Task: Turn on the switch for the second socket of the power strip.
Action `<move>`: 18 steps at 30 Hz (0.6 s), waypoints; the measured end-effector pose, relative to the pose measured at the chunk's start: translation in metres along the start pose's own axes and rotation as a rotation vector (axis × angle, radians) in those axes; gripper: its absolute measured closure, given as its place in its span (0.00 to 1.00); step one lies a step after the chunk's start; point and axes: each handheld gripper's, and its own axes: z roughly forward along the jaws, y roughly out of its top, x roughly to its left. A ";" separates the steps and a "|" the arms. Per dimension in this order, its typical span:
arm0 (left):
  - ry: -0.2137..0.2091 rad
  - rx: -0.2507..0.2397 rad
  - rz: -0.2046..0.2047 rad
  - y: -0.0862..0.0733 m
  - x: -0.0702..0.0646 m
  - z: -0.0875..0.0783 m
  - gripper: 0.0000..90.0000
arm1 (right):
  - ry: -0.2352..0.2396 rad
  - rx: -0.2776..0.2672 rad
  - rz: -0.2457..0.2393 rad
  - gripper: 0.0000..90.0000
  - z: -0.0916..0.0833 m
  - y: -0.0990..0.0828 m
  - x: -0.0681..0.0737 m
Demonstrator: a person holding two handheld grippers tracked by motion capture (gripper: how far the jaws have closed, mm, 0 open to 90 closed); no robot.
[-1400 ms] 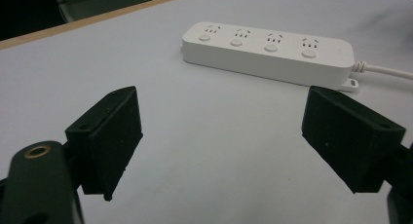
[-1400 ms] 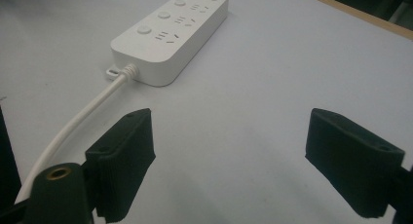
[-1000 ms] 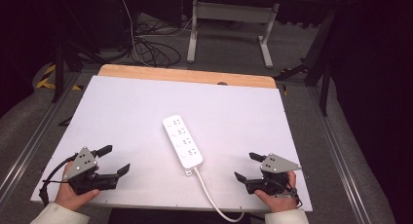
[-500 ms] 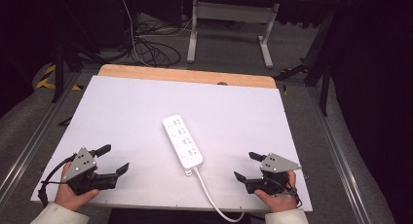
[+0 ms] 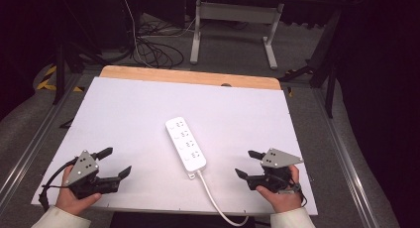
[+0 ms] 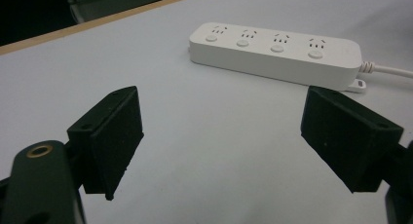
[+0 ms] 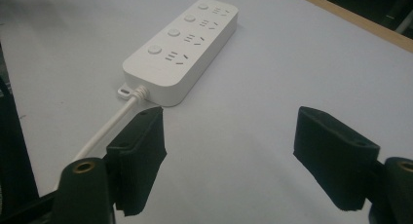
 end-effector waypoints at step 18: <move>0.002 0.004 0.003 0.000 -0.002 0.000 0.17 | 0.044 0.023 -0.048 0.33 0.022 0.044 0.003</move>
